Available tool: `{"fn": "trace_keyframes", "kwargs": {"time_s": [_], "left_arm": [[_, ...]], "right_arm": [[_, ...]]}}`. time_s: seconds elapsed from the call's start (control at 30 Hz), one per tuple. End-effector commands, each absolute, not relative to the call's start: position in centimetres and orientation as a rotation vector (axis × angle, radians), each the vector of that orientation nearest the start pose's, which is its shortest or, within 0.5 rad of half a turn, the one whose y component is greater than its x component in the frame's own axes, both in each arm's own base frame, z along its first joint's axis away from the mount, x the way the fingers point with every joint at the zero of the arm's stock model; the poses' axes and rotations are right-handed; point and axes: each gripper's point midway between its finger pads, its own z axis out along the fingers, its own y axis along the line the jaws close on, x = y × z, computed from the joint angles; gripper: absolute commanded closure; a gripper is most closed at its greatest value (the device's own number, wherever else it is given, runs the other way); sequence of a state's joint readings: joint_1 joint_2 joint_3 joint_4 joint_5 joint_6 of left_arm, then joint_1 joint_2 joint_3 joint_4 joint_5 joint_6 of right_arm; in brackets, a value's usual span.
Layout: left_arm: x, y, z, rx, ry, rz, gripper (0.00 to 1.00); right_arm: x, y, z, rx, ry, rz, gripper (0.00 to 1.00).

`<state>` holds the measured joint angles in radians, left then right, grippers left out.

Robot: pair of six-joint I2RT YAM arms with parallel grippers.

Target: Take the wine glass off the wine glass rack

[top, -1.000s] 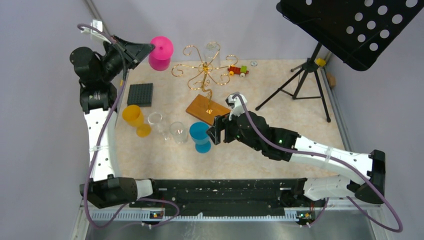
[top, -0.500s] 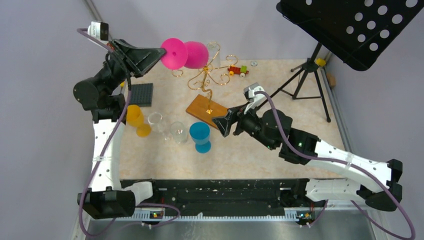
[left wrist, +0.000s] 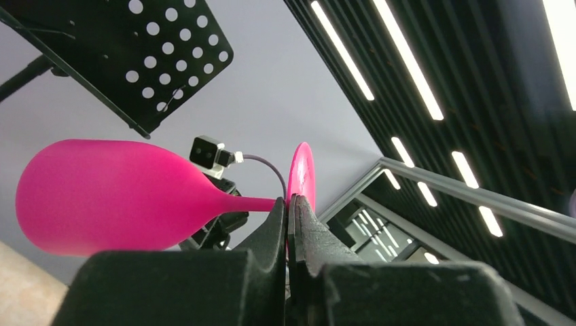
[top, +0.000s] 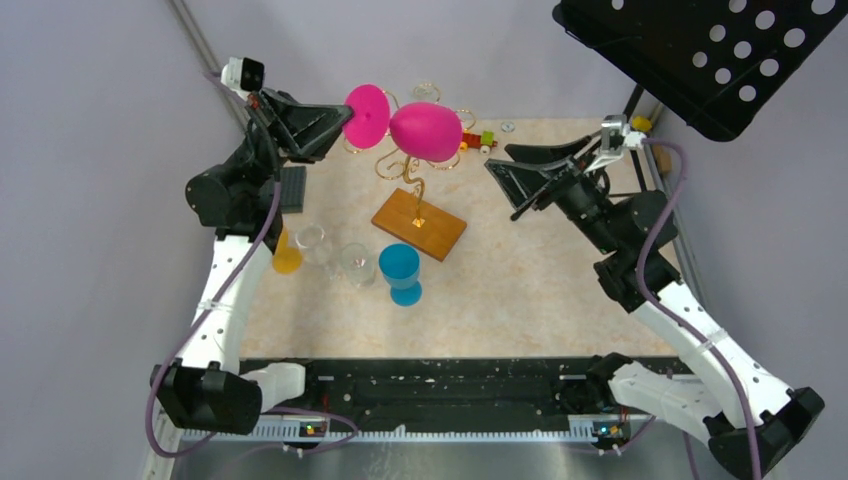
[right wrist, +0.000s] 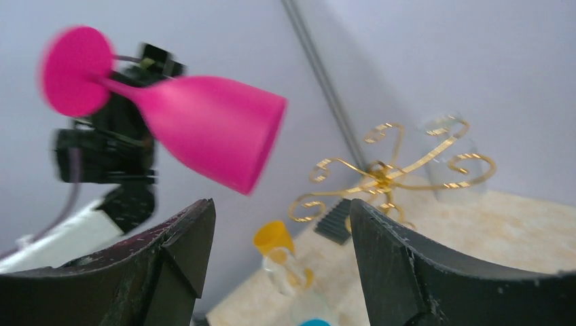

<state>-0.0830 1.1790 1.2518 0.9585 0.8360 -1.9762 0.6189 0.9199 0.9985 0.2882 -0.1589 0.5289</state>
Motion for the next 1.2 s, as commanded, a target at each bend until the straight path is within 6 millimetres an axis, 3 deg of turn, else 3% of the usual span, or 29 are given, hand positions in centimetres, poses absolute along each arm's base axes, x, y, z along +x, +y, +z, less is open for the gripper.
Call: {"fn": "trace_keyframes", "kwargs": {"time_s": [0.0,0.3,0.53,0.8,0.97,1.17], "left_arm": [[20.8,-17.2,59.4,0.060,1.100,-2.198,1.00],[20.5,-18.4,59.0,0.048,1.106,-2.301,1.00],[19.9,-18.6,59.2,0.059,1.101,-2.282,1.00],[19.6,-19.2,59.3,0.079,1.107,-2.330,1.00],[19.8,-20.4,58.7,0.089,1.141,-2.344,1.00],[20.2,-20.7,58.4,0.083,1.149,-2.342,1.00]], "right_arm": [[20.2,23.8,51.1,-0.324,1.009,1.394,0.26],[19.6,24.8,51.8,-0.355,0.933,1.645,0.26],[17.1,24.7,52.5,-0.435,0.837,1.779,0.30],[14.3,24.1,53.5,-0.556,0.710,1.860,0.45],[14.1,24.4,53.6,-0.594,0.679,1.899,0.49],[14.5,24.6,53.4,-0.584,0.694,1.918,0.63]]}}
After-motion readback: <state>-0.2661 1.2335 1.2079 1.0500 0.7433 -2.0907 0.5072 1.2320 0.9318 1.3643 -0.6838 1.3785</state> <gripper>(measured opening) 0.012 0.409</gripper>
